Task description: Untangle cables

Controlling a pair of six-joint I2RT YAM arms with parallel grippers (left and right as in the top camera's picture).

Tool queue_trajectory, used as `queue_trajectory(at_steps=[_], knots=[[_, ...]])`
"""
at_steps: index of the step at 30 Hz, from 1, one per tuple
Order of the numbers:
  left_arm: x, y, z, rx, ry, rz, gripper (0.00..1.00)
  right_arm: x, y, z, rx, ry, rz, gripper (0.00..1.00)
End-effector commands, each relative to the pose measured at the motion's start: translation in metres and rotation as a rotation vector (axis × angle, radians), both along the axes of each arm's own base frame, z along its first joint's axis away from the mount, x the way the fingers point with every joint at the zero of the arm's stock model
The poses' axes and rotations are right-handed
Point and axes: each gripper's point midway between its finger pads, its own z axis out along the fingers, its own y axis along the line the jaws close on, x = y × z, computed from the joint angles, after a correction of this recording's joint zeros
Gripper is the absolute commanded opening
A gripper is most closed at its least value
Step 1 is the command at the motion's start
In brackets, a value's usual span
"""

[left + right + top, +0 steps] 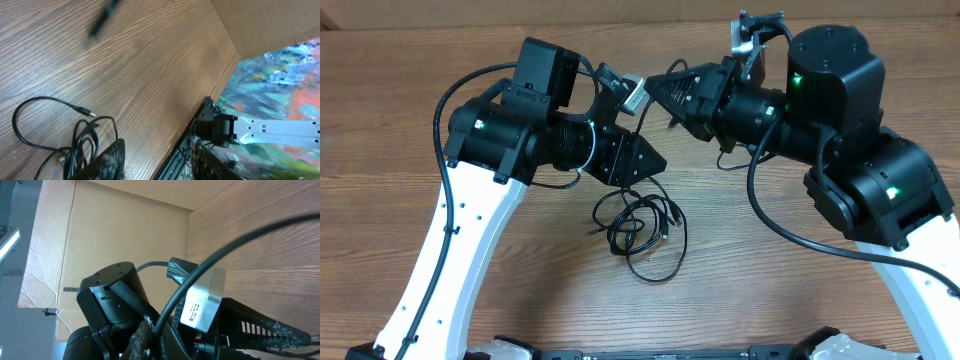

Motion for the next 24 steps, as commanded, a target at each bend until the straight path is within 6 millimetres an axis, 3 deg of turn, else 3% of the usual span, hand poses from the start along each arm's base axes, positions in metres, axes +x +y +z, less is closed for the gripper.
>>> queue_trajectory(at_steps=[1,5,7,10,11,15,24], knots=[[-0.001,0.001,-0.003,0.013,0.003,0.002,0.44,0.002,-0.003,0.005,0.010,-0.011,-0.009,0.04],[-0.003,0.002,-0.004,0.018,0.011,0.000,0.49,0.006,-0.005,0.004,0.000,-0.017,-0.036,0.04],[-0.003,0.002,-0.004,0.019,0.014,0.000,0.57,0.009,-0.007,0.003,-0.007,-0.023,-0.052,0.04],[-0.004,0.001,-0.004,0.013,0.019,-0.004,0.84,0.013,-0.009,0.001,-0.016,-0.022,-0.072,0.04],[-0.005,0.000,-0.003,0.007,0.020,-0.007,0.86,0.014,-0.009,0.000,-0.021,-0.022,-0.079,0.04],[-0.007,-0.001,-0.001,-0.006,0.020,-0.022,0.83,0.017,-0.010,-0.005,-0.034,-0.009,-0.092,0.04],[-0.007,-0.001,-0.002,-0.002,0.005,-0.037,0.56,0.020,-0.008,-0.008,-0.035,0.001,-0.089,0.04]])
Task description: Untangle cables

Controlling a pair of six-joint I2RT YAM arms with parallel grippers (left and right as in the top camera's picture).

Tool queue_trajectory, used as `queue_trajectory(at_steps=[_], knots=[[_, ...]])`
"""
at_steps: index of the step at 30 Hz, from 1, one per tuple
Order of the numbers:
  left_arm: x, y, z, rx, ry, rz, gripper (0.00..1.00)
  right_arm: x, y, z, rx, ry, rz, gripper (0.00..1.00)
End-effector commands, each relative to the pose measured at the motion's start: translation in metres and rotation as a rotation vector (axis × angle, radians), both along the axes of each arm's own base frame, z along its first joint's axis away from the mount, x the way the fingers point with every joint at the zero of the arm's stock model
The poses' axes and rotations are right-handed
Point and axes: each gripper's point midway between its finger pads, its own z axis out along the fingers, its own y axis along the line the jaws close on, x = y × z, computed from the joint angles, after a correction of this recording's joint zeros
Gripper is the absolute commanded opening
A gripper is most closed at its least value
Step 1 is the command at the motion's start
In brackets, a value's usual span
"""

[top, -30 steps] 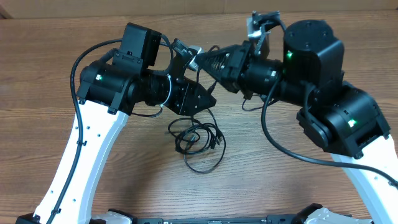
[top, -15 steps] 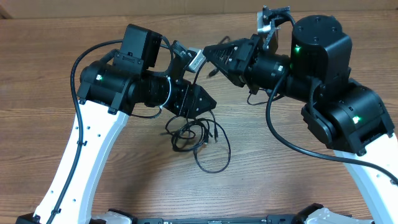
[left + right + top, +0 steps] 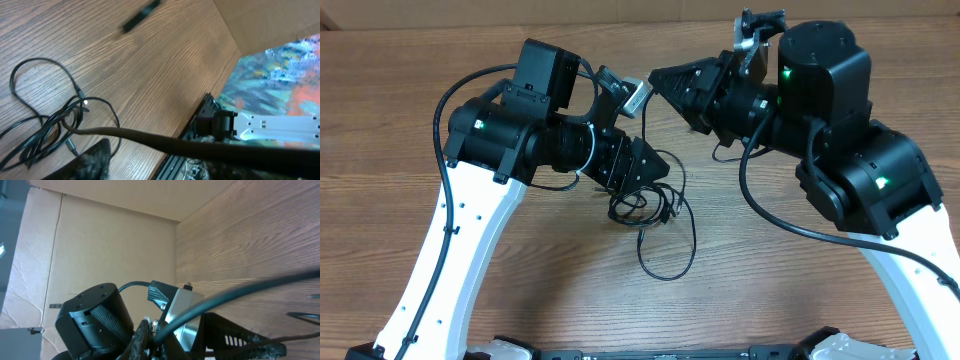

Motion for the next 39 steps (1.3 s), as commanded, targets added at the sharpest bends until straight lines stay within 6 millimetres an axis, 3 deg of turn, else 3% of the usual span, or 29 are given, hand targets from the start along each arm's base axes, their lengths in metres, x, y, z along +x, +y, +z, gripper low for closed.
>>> queue_trajectory(at_steps=[1,8,14,23,29,33,39], knots=[[-0.003,-0.002,0.000,-0.011,-0.005,-0.025,0.54,0.002,-0.003,0.007,0.008,-0.023,-0.014,0.04],[0.003,-0.001,0.000,0.001,-0.027,-0.008,0.56,-0.006,0.004,0.010,0.043,-0.004,0.038,0.04],[0.015,0.003,-0.003,0.038,-0.055,0.045,0.65,-0.010,0.006,0.011,0.050,0.002,0.065,0.04],[0.021,0.005,-0.003,0.051,-0.083,0.059,0.68,-0.013,0.008,0.012,0.060,0.011,0.084,0.04],[0.014,-0.001,0.002,0.014,-0.086,0.009,0.55,-0.012,0.008,0.012,0.059,0.010,0.081,0.04],[0.014,-0.002,0.002,0.013,-0.085,0.009,0.29,-0.012,0.008,0.011,0.059,0.011,0.080,0.04],[0.014,-0.002,0.002,0.011,-0.085,0.007,0.25,-0.012,0.008,0.011,0.058,0.012,0.080,0.04]])
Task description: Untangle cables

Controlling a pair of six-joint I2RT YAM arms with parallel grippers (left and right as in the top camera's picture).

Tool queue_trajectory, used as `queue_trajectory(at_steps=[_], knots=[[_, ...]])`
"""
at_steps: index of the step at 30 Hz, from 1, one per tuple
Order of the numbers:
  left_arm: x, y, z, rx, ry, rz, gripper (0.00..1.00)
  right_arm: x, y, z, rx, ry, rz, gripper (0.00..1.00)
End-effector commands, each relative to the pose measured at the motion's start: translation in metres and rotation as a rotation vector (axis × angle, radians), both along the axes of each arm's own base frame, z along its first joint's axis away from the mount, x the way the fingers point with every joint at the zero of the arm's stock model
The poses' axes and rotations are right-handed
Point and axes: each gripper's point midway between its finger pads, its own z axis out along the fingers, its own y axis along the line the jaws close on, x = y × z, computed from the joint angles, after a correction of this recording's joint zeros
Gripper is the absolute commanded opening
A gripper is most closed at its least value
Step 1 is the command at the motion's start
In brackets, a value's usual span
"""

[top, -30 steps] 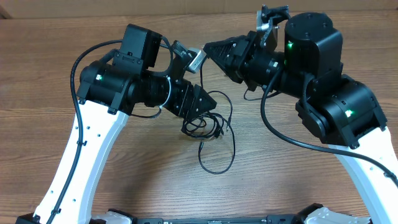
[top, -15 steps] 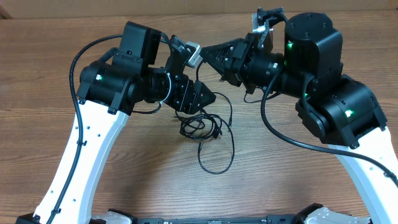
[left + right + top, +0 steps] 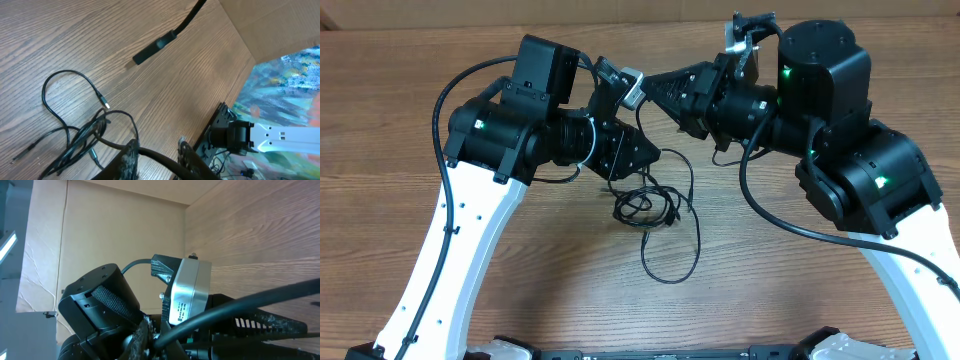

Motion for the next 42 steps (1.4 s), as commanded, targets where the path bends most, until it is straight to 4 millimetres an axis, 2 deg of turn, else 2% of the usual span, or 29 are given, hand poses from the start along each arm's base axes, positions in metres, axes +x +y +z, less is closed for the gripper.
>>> queue_trajectory(at_steps=[1,3,7,10,12,15,18,22,29,39,40,41,42], knots=[[-0.0037,-0.0036,0.0006,-0.012,-0.001,-0.025,0.24,0.0002,-0.0009,0.0065,0.013,-0.018,0.001,0.04],[-0.0037,-0.0036,0.0006,-0.012,-0.001,-0.025,0.20,0.0002,-0.0009,0.0065,0.013,-0.018,0.001,0.04],[-0.0037,-0.0036,0.0007,-0.012,-0.001,-0.025,0.21,0.0002,-0.0008,0.0065,0.013,-0.018,0.001,0.04],[-0.0031,-0.0037,0.0010,-0.013,-0.004,-0.024,0.34,0.0001,-0.0008,0.0065,0.013,-0.017,0.001,0.04],[-0.0020,-0.0041,0.0017,-0.015,-0.011,-0.024,0.48,-0.0009,-0.0002,0.0067,0.015,-0.016,0.008,0.04],[0.0002,-0.0049,0.0033,-0.020,-0.023,-0.024,0.49,-0.0018,0.0004,0.0069,0.017,-0.015,0.014,0.04],[0.0006,-0.0051,0.0036,-0.021,-0.026,-0.024,0.47,-0.0019,0.0007,0.0066,0.017,-0.014,0.016,0.04],[0.0005,-0.0051,0.0036,-0.021,-0.026,-0.024,0.38,-0.0018,0.0007,0.0067,0.017,-0.014,0.015,0.04],[-0.0030,-0.0085,0.0070,-0.048,-0.017,-0.044,0.07,-0.0006,0.0015,0.0049,0.014,-0.010,0.015,0.04],[-0.0031,-0.0084,0.0069,-0.048,-0.016,-0.043,0.04,-0.0010,0.0011,0.0032,0.010,-0.004,0.015,0.04],[-0.0032,-0.0084,0.0068,-0.048,-0.016,-0.043,0.11,-0.0010,0.0011,0.0032,0.010,-0.004,0.015,0.04],[-0.0031,-0.0084,0.0069,-0.048,-0.016,-0.043,0.36,-0.0010,0.0011,0.0032,0.010,-0.003,0.015,0.04],[-0.0031,-0.0084,0.0069,-0.048,-0.016,-0.043,0.53,-0.0009,0.0011,0.0033,0.011,-0.004,0.015,0.04]])
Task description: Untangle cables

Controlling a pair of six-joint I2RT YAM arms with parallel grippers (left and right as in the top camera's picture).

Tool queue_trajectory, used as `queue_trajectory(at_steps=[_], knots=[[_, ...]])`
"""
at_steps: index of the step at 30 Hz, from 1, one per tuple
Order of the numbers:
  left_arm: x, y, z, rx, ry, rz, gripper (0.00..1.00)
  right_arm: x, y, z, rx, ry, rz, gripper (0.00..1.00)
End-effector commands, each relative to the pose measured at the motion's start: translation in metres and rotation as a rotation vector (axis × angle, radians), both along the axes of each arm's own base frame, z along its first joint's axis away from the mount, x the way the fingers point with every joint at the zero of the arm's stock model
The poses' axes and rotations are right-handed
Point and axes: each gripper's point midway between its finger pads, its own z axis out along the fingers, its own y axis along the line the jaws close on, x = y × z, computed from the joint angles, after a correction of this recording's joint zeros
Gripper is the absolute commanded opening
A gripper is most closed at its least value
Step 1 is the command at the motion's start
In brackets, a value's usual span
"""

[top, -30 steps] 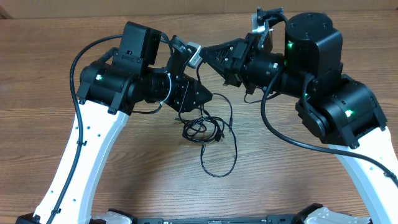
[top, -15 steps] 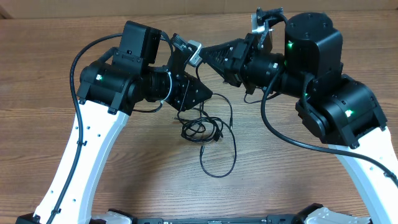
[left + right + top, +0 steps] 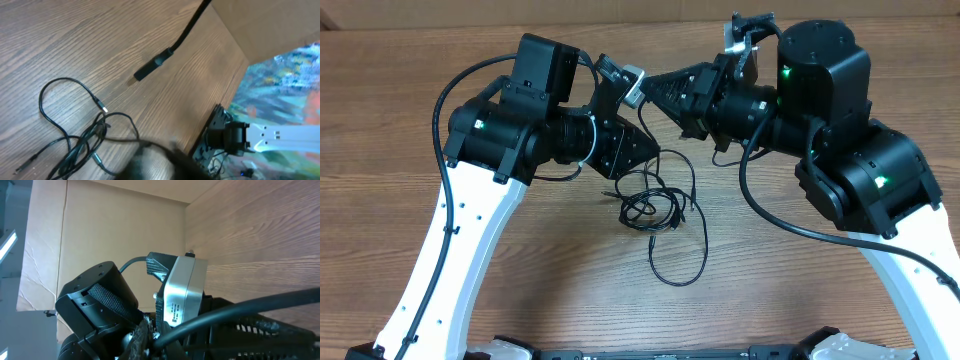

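A tangle of thin black cables (image 3: 655,210) lies on the wooden table (image 3: 800,300), and one loop (image 3: 682,268) trails toward the near side. My left gripper (image 3: 648,152) hangs just above it. In the left wrist view that gripper (image 3: 160,160) is blurred and shut on a thin strand (image 3: 122,139) rising from the tangle (image 3: 75,145). My right gripper (image 3: 655,88) faces it from the right. Seen from the right wrist, it (image 3: 150,340) is shut on a thick black cable (image 3: 240,307). That cable's plug end (image 3: 150,67) hangs free above the table.
The two wrists nearly meet over the middle of the table, and the left arm's camera box (image 3: 180,300) fills the right wrist view. A cardboard wall (image 3: 620,10) runs along the far edge. The arm bases stand at the near edge (image 3: 650,352).
The tangle and its trailing loop lie slightly further right and nearer than before. The left wrist view has gone blurred. Both grippers keep their cables, and the plug end hangs in about the same spot.
At first the tangle lay under my open left gripper while my right gripper held the thick cable. Then a strand crossed my left fingers and the bundle stretched out. Later that strand sat between those fingers. The tangle has ended up further right each time.
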Motion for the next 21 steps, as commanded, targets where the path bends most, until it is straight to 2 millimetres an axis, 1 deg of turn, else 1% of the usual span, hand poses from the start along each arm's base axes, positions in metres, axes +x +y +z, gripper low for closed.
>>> queue_trajectory(at_steps=[1,5,8,12,14,15,16,19,21], knots=[[-0.0033,-0.0039,0.0014,-0.017,0.003,-0.020,0.59,0.0001,0.0003,0.0037,0.009,-0.007,0.007,0.04],[-0.0021,-0.0044,0.0023,-0.020,-0.005,-0.020,0.61,-0.0001,0.0005,0.0036,0.010,-0.006,0.009,0.04],[-0.0008,-0.0049,0.0033,-0.022,-0.013,-0.020,0.58,-0.0028,0.0021,0.0043,0.017,-0.001,0.025,0.04],[0.0003,-0.0054,0.0043,-0.026,-0.020,-0.020,0.44,-0.0042,0.0028,0.0046,0.020,0.001,0.034,0.04],[0.0002,-0.0053,0.0043,-0.026,-0.019,-0.020,0.35,-0.0037,0.0026,0.0045,0.019,0.000,0.031,0.04],[0.0001,-0.0053,0.0041,-0.025,-0.018,-0.020,0.29,-0.0032,0.0023,0.0044,0.018,0.000,0.028,0.04],[0.0000,-0.0054,0.0041,-0.026,-0.018,-0.020,0.24,-0.0027,0.0020,0.0044,0.017,-0.001,0.025,0.04],[-0.0008,-0.0060,0.0047,-0.031,-0.016,-0.024,0.16,-0.0008,0.0009,0.0039,0.013,-0.003,0.013,0.04],[-0.0011,-0.0058,0.0044,-0.030,-0.013,-0.024,0.15,-0.0007,0.0008,0.0040,0.013,-0.004,0.012,0.04]])
